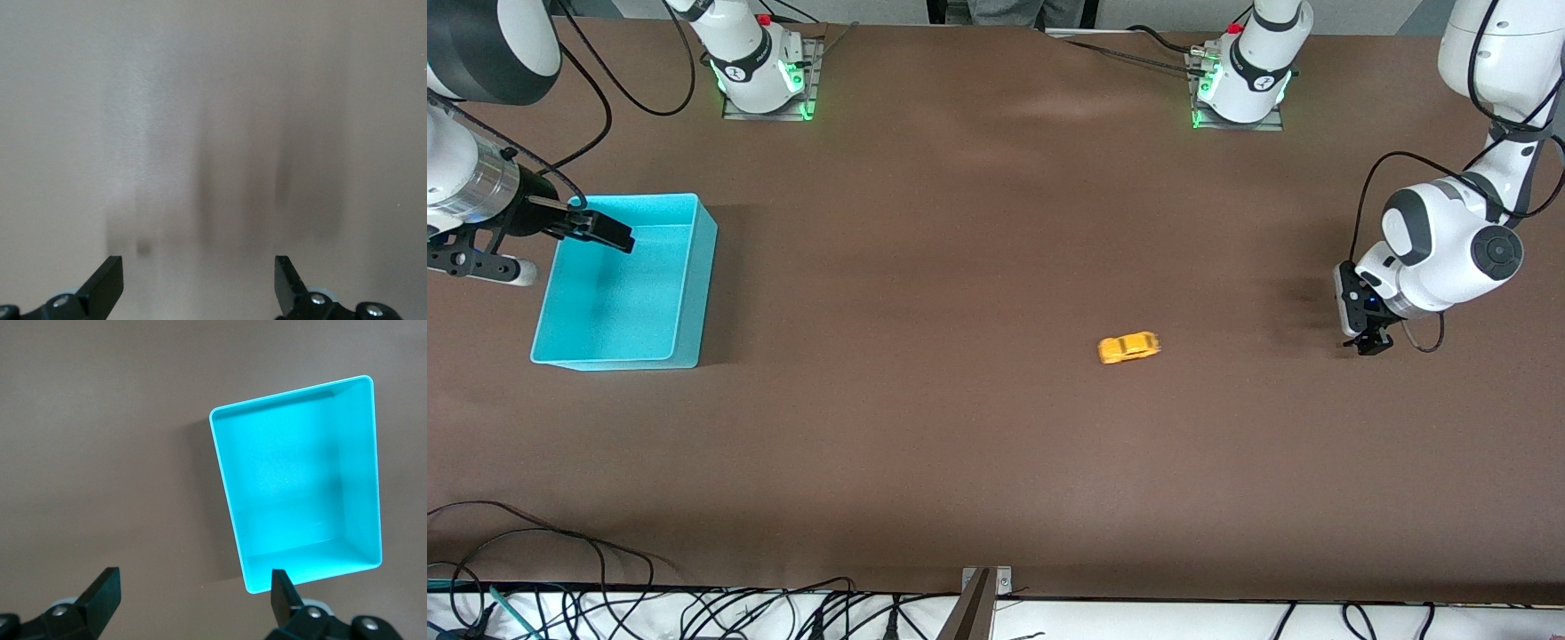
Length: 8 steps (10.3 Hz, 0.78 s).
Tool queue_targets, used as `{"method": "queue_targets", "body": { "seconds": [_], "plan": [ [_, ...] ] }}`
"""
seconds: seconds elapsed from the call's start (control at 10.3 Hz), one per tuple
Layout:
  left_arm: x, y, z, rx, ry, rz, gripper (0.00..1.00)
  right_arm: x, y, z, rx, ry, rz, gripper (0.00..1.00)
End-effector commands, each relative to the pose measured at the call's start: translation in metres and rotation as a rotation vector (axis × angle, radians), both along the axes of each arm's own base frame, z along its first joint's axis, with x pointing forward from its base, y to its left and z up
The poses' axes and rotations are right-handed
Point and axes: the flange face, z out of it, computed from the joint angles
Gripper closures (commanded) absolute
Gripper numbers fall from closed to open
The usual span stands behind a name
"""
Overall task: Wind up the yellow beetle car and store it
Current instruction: 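Open the left gripper to release the car and lift away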
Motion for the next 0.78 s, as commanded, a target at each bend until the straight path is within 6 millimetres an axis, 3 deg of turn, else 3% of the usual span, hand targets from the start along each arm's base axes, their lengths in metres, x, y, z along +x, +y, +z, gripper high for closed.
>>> {"method": "queue_targets", "body": {
  "seconds": [0.0,0.39,0.68],
  "plan": [
    [0.0,-0.005,0.043,-0.014,-0.056,0.012,0.0,-0.002,0.0,-0.005,0.012,0.0,-0.004,0.0],
    [-0.008,-0.007,0.095,-0.017,-0.116,0.012,0.0,0.005,-0.013,-0.028,0.024,-0.001,0.087,0.0],
    [-0.015,-0.015,0.16,-0.029,-0.166,0.004,0.0,0.012,-0.021,-0.053,0.044,-0.031,0.308,0.0]
  ]
}}
